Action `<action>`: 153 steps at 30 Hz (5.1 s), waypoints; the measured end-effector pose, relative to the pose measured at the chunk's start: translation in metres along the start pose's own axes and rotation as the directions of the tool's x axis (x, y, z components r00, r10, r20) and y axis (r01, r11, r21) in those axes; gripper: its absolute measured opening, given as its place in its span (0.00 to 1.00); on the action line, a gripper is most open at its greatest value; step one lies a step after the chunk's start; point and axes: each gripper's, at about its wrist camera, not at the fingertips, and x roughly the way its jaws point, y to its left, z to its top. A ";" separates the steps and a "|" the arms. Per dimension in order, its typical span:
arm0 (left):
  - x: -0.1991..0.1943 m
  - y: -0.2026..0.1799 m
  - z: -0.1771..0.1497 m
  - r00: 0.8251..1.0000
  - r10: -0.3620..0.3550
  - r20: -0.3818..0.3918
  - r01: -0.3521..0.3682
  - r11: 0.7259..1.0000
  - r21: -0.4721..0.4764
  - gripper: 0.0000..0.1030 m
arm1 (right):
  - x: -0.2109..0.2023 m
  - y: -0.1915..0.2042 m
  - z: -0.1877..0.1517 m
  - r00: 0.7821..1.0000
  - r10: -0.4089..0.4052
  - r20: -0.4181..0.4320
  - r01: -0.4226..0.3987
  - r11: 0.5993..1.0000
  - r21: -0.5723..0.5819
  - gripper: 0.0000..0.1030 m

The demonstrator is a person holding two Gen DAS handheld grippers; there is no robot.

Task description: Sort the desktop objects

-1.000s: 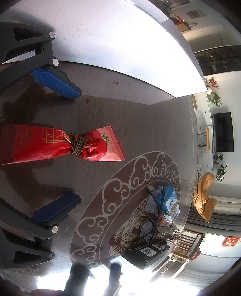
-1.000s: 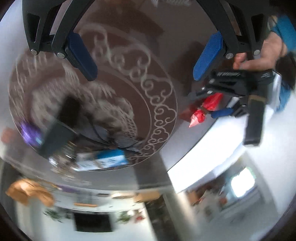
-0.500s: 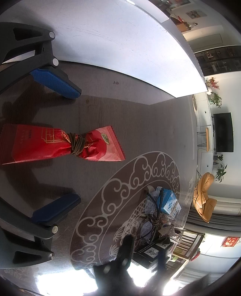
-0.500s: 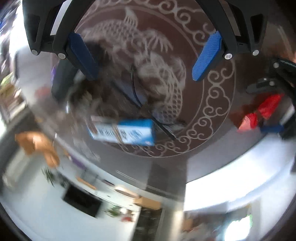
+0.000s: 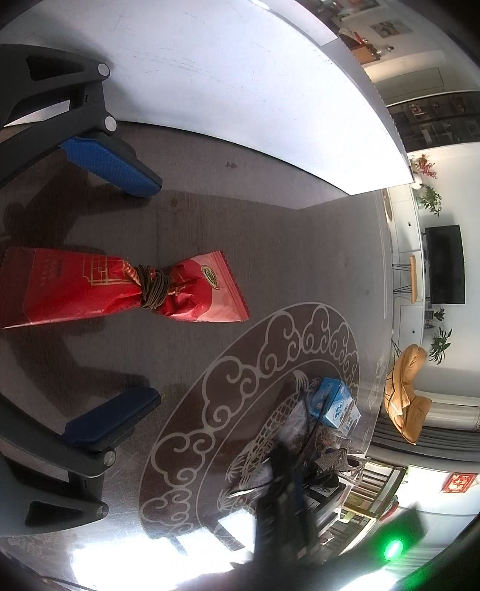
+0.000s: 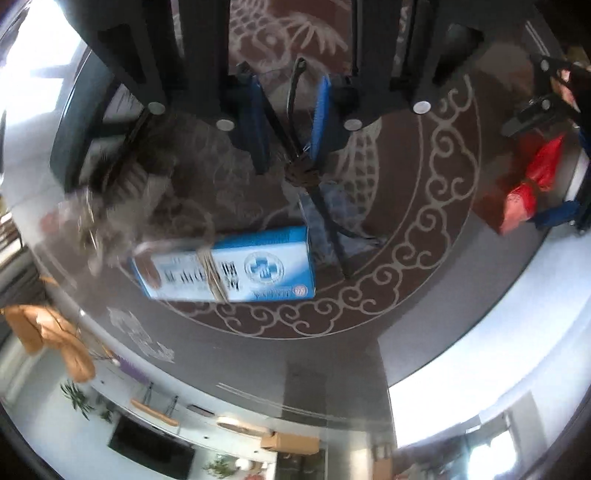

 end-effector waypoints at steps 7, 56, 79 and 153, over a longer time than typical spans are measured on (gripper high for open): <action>0.000 0.000 -0.001 1.000 0.000 0.000 0.000 1.000 0.000 1.00 | -0.050 0.018 -0.101 0.996 0.019 0.092 -0.038 0.975 0.217 0.18; -0.063 -0.030 -0.048 0.981 -0.185 0.052 0.184 0.982 0.029 0.19 | -0.046 0.027 -0.106 1.000 0.015 0.012 -0.016 0.990 0.139 0.12; -0.168 0.231 -0.026 0.991 0.024 0.132 0.020 0.947 -0.319 0.19 | -0.153 0.272 0.077 0.870 0.412 0.270 -0.396 0.911 -0.114 0.12; -0.005 -0.093 -0.009 0.997 -0.081 -0.008 0.081 0.990 0.112 1.00 | -0.061 -0.026 -0.185 0.960 -0.272 0.073 0.201 0.844 0.497 0.99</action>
